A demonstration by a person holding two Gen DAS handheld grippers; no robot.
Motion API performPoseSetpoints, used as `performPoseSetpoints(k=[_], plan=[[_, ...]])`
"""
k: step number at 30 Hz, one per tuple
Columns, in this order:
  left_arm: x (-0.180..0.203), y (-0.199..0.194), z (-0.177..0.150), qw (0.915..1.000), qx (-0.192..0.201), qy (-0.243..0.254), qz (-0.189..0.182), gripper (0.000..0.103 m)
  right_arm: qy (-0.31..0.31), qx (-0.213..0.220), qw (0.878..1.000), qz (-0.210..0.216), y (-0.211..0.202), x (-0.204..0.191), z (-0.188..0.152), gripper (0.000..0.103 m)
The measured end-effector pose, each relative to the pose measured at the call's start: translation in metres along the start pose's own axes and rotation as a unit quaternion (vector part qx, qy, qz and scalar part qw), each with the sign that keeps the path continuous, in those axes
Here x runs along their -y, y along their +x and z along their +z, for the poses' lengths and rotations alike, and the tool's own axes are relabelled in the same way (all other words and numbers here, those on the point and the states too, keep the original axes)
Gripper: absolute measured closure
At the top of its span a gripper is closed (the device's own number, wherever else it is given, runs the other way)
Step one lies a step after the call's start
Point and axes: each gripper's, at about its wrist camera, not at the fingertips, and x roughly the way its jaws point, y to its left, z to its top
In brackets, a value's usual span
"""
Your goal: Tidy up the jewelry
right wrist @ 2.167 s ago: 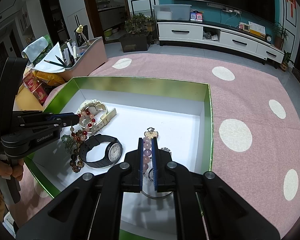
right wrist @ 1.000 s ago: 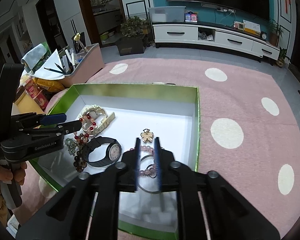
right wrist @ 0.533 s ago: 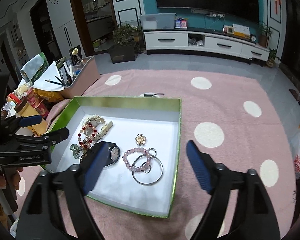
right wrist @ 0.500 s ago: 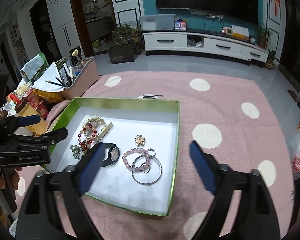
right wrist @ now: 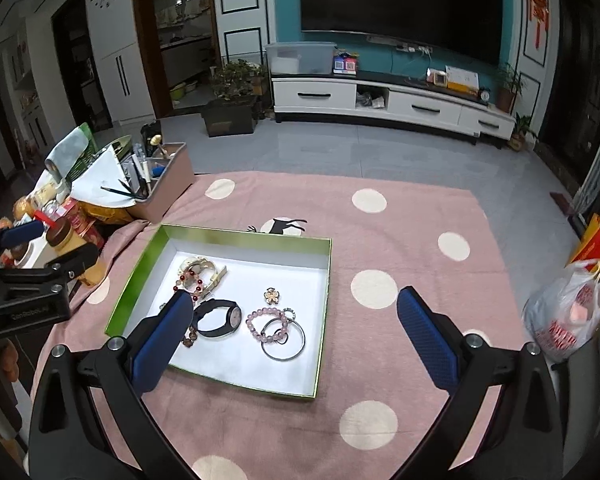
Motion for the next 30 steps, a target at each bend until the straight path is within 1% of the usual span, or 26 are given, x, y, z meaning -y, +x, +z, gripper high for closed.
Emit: performPoseSetpoints(k=[2,6,9,15,23,30], plan=[[-0.002,-0.008,0.003,0.9999,-0.002,-0.007,-0.009,0.002,-0.009,0.004,1.0,0.001,-0.008,-0.004,0.003,0.001],[0.0,-0.015,0.002,1.0,0.005,-0.002,0.0,0.002,-0.014,0.008,1.0,0.009,-0.015,-0.009,0.006,0.001],[0.001,-0.011,0.0,0.9999,0.002,-0.008,-0.006,0.002,-0.011,-0.003,1.0,0.011,-0.005,-0.011,0.003,0.001],[0.002,0.002,-0.005,0.9999,-0.011,-0.008,0.007,0.002,0.0,-0.022,1.0,0.014,0.014,-0.012,-0.002,0.001],[-0.003,0.016,-0.006,0.9995,-0.022,-0.018,0.012,0.002,-0.001,-0.031,0.999,0.01,0.026,-0.012,-0.003,0.001],[-0.003,0.02,-0.006,0.9995,-0.024,-0.017,0.012,0.002,-0.001,-0.036,0.999,0.008,0.033,-0.012,-0.004,0.001]])
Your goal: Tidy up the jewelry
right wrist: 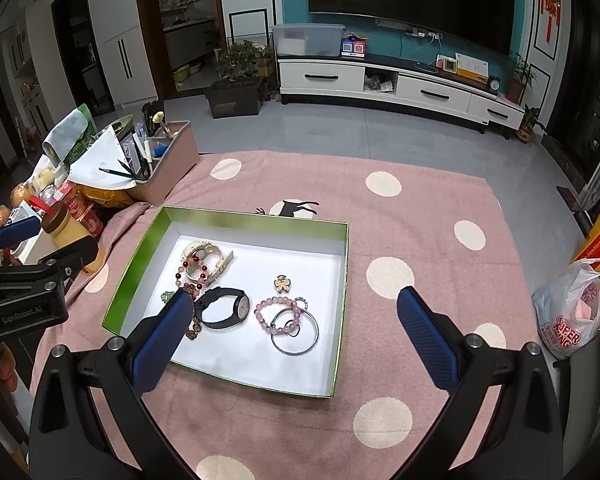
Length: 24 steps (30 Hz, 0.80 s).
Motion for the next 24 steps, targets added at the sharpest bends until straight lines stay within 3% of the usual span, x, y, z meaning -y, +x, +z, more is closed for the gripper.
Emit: performPoseSetpoints(k=[24], plan=[[-0.0038,0.0087,-0.0033,1.0,-0.004,0.0,0.007,0.002,-0.001,-0.003,1.0,-0.003,0.0043,0.001,-0.0038,0.001]])
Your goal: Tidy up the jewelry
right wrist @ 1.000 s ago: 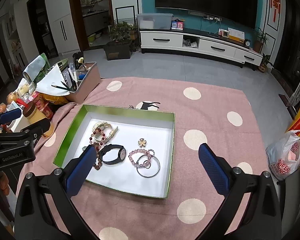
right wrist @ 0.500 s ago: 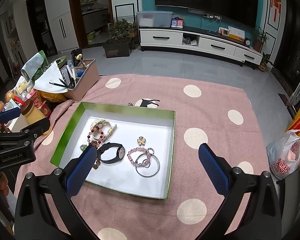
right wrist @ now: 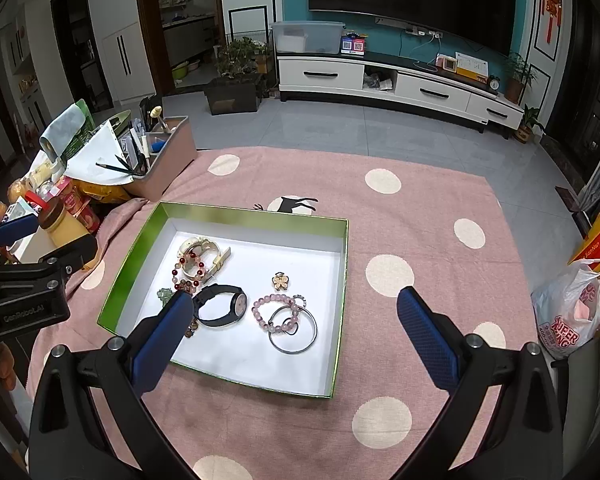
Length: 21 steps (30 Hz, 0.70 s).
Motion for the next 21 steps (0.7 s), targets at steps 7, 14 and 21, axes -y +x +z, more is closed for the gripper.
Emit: performPoseSetpoints(k=[7,14,21], plan=[[-0.0006,0.0007,-0.0003,1.0,0.0,0.0,0.001,0.002,-0.001,-0.001,1.0,-0.001,0.0016,-0.0001,-0.0007,0.001],[-0.0009,0.0011,-0.0004,1.0,0.0,0.0,0.0,0.002,-0.001,-0.002,1.0,-0.001,0.0025,-0.0001,-0.0016,0.001],[-0.0016,0.0021,-0.002,1.0,0.003,0.0,-0.001,0.002,-0.001,-0.002,1.0,-0.001,0.0023,-0.0003,-0.0011,0.001]])
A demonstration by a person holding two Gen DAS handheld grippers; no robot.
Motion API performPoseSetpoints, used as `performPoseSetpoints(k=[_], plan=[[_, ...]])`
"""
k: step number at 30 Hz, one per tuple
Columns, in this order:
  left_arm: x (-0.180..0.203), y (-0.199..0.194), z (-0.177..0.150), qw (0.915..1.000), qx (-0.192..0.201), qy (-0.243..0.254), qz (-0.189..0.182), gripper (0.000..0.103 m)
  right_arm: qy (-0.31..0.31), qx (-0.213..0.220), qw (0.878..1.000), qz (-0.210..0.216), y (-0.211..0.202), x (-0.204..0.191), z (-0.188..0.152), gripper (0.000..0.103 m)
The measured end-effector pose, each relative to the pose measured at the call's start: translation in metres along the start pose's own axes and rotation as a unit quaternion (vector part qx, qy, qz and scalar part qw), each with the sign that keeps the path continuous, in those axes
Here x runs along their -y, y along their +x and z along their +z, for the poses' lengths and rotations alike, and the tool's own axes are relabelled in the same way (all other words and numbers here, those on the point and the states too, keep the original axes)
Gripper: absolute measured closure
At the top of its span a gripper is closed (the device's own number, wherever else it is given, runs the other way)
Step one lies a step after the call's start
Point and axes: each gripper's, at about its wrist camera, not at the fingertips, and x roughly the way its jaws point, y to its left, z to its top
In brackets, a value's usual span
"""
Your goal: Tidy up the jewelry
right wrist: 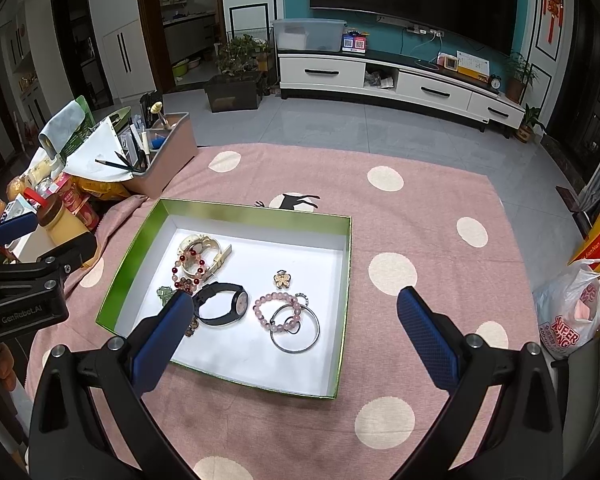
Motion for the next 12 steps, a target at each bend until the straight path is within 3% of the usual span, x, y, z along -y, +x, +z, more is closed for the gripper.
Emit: performPoseSetpoints(k=[12], plan=[[0.0012,0.0007,0.0001,1.0,-0.004,-0.001,0.009,0.002,-0.002,0.001,1.0,-0.001,0.0029,-0.0041,-0.0029,0.001]])
